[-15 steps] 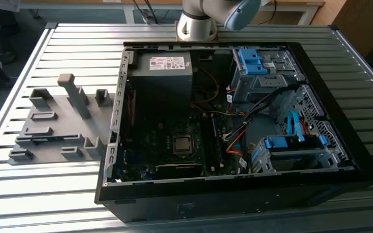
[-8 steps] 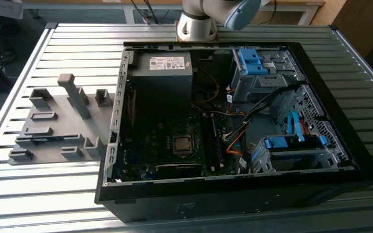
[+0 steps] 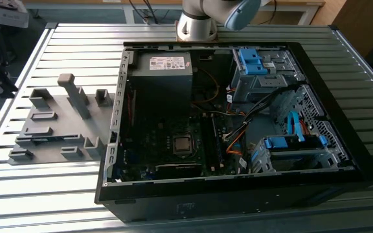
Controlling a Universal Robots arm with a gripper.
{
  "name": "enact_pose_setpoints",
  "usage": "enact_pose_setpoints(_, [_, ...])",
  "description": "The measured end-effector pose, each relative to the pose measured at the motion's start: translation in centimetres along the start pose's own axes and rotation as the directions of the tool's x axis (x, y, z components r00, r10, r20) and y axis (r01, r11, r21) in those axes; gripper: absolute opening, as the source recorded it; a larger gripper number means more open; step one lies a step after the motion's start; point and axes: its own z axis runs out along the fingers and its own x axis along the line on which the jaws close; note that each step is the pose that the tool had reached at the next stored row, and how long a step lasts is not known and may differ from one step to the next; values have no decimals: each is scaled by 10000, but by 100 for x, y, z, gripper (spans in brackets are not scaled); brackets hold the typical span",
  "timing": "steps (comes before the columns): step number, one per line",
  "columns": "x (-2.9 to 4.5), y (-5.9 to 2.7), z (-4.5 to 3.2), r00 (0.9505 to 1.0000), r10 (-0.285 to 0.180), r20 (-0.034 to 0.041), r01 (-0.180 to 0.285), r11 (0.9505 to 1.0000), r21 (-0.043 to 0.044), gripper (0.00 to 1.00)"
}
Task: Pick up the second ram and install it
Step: 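Pick up the second ram and move it above second insertion slot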
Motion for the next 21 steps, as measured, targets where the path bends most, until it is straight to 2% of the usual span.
enact_pose_setpoints(6, [4,-3,84,9998,177,6,-177,9998,9,24])
enact_pose_setpoints(14, [6,-4,136,9998,179,6,-179,9998,9,24])
enact_pose_setpoints(15, [9,-6,189,9998,180,6,-180,9998,9,24])
enact_pose_setpoints(21, [10,-7,210,9998,180,6,-180,9998,7,24])
